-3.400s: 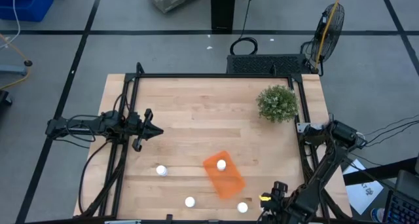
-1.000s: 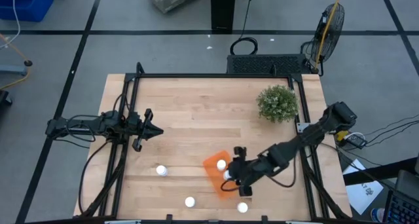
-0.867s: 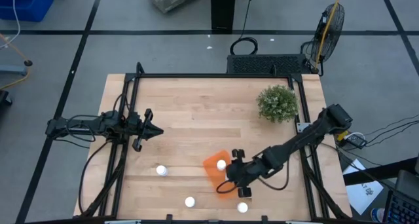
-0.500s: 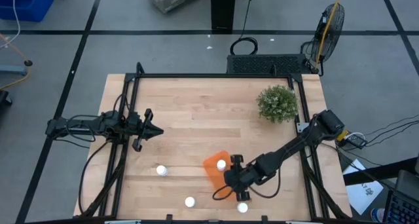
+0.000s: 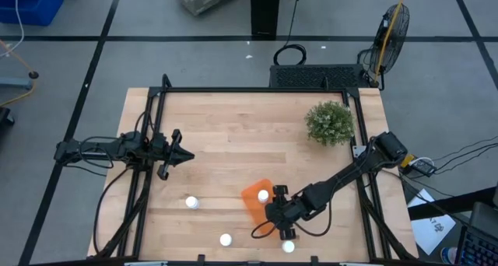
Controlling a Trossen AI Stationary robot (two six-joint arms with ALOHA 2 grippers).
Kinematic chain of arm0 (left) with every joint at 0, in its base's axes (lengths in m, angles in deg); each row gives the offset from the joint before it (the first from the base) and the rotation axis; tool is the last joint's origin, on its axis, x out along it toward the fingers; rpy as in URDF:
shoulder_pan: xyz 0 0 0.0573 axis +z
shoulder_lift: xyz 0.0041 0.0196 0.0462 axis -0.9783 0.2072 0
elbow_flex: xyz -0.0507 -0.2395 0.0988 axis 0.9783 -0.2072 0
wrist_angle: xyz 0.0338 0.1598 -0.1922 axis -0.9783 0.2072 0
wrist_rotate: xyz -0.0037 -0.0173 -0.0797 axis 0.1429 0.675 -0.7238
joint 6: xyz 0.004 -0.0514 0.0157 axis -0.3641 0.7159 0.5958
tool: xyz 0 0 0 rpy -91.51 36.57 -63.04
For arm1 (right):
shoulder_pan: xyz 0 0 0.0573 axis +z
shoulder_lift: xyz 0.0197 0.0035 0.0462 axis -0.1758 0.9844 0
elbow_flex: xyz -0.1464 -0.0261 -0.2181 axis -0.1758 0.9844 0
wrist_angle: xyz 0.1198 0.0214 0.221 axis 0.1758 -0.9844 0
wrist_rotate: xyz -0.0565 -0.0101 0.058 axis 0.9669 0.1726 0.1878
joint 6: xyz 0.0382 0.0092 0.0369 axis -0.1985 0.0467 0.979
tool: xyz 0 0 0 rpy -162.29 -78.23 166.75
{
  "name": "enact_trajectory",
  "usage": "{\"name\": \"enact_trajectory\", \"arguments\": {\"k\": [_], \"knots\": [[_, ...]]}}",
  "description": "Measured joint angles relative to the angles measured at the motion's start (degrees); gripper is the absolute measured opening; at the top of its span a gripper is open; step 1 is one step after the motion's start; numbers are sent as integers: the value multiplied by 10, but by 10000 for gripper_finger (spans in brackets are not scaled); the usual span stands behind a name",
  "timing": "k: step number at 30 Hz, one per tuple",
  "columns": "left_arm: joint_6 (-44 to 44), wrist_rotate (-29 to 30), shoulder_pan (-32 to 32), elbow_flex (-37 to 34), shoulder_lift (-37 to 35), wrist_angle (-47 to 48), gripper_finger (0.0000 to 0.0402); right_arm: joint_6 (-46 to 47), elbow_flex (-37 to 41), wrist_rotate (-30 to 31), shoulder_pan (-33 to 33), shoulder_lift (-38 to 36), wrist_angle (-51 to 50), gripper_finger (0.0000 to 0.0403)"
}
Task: Pick and place pill bottles into a basket
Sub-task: Put the white pill bottle into the orange bin
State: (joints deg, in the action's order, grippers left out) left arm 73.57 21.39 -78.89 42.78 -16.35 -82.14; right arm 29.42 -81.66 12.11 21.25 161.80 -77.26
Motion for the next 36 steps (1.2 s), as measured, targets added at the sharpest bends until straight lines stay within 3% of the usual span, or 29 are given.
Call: {"name": "enact_trajectory", "arguments": {"k": [21,36], "knots": [[0,0,0,0,0,0,33,-21,1,30,2,1,15,263],[0,0,0,0,0,1,33,-52,1,59,6,-42,19,267]]}}
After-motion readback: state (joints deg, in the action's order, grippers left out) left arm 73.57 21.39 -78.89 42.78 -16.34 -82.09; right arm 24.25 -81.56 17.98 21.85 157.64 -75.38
